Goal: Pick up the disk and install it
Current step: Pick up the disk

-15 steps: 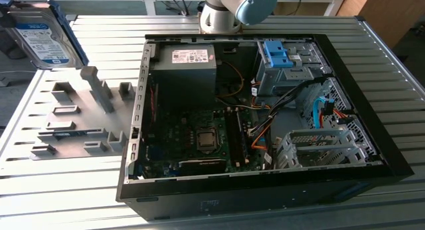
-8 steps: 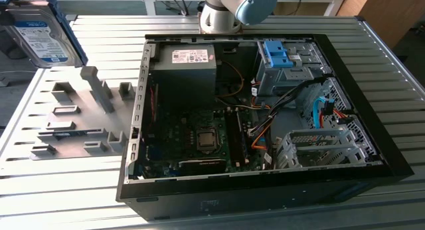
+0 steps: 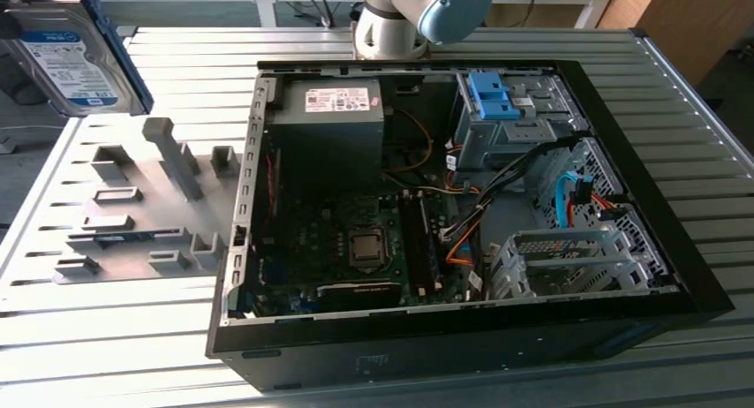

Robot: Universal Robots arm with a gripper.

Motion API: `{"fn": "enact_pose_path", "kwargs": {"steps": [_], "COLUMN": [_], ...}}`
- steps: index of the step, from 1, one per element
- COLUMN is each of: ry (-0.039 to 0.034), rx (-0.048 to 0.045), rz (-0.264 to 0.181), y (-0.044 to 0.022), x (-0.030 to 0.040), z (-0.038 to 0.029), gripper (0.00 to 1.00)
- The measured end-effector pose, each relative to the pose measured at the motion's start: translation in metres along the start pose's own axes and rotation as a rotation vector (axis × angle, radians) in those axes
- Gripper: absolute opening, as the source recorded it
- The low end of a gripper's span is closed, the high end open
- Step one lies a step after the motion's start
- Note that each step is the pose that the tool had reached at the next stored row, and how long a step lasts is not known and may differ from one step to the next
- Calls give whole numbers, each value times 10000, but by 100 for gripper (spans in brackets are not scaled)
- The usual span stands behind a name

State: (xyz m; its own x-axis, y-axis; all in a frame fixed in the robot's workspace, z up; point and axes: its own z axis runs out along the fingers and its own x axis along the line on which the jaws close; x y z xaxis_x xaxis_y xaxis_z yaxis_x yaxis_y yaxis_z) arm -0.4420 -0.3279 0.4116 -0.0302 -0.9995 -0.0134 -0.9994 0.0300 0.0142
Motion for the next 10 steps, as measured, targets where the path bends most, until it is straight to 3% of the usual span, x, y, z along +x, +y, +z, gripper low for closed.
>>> {"fn": "enact_pose_path", "kwargs": {"steps": [10], "ry": [0], "rx": [0], "rz": [0], "y": [1], "x": [-1], "z": [-100], "gripper": [37]}}
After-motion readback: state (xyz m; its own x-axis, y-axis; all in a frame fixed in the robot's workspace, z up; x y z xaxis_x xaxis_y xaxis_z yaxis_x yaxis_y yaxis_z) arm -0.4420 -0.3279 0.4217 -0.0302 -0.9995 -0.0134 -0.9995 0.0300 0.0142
